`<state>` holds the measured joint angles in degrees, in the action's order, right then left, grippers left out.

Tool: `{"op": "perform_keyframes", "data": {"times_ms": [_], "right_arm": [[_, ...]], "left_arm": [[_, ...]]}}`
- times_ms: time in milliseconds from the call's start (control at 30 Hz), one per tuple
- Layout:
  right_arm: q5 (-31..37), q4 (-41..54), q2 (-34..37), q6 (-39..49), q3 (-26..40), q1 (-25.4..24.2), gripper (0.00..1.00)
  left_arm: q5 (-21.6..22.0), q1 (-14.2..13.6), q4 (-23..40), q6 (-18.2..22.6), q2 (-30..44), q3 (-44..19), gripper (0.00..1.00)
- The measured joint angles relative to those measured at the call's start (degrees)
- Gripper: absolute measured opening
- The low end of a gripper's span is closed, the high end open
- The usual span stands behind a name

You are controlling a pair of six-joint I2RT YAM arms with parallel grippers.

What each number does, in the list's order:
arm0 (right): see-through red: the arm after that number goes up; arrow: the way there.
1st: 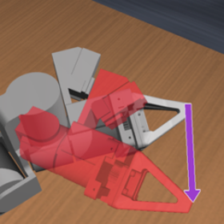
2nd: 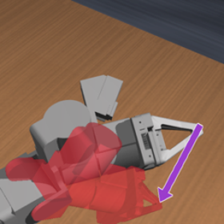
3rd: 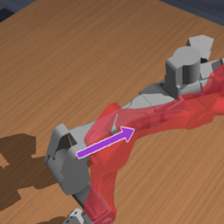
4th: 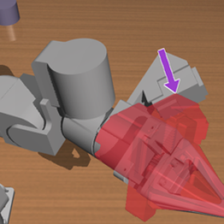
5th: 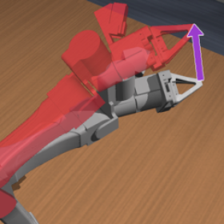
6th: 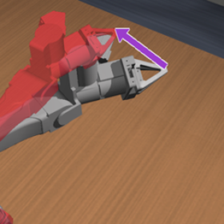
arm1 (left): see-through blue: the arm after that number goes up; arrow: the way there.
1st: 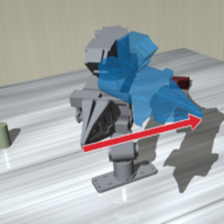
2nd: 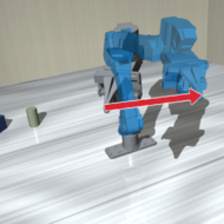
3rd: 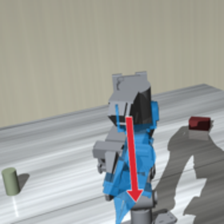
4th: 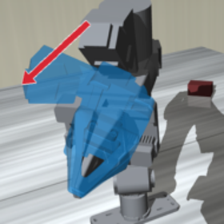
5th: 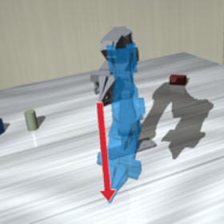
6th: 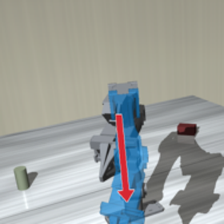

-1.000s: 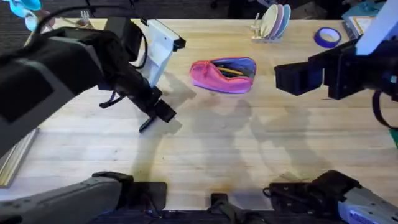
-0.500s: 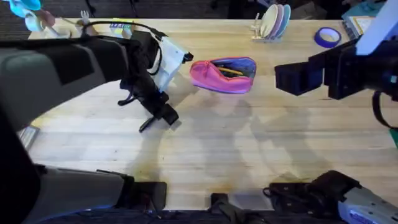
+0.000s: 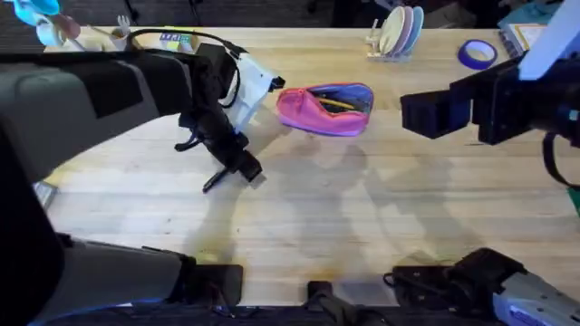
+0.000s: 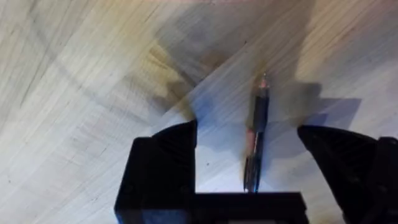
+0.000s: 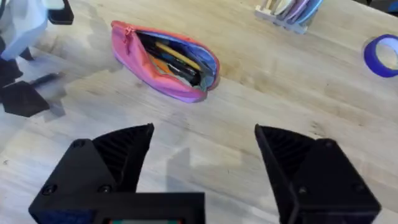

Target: Unzip the bag, pick up the pens from the table one at a time and place them inside, then zip the bag closed.

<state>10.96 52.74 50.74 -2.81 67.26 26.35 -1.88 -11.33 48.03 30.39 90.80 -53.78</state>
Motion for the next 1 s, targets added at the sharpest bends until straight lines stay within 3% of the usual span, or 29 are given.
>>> {"op": "perform_keyframes", "data": {"times_ms": [233,300,433,533,1000], "right_arm": [[0.00,0.00,-0.01,0.00,0.01,0.00,0.998],[0.00,-0.01,0.00,0.00,0.00,0.00,0.998],[0.00,0.01,0.00,0.00,0.00,0.00,0.998],[0.00,0.01,-0.02,0.00,0.00,0.00,0.998],[0.07,-0.01,-0.02,0.00,0.00,0.00,0.998]], "left_arm": [[-0.20,0.00,0.07,0.00,0.00,0.00,0.988],[-0.43,0.00,0.07,-0.23,0.00,0.00,0.913],[-0.62,0.00,-1.17,-0.89,0.18,-0.20,0.363],[0.01,0.00,-1.70,-1.01,0.33,-0.44,0.086],[0.03,0.00,-1.74,-1.48,0.61,-0.92,0.042]]}}
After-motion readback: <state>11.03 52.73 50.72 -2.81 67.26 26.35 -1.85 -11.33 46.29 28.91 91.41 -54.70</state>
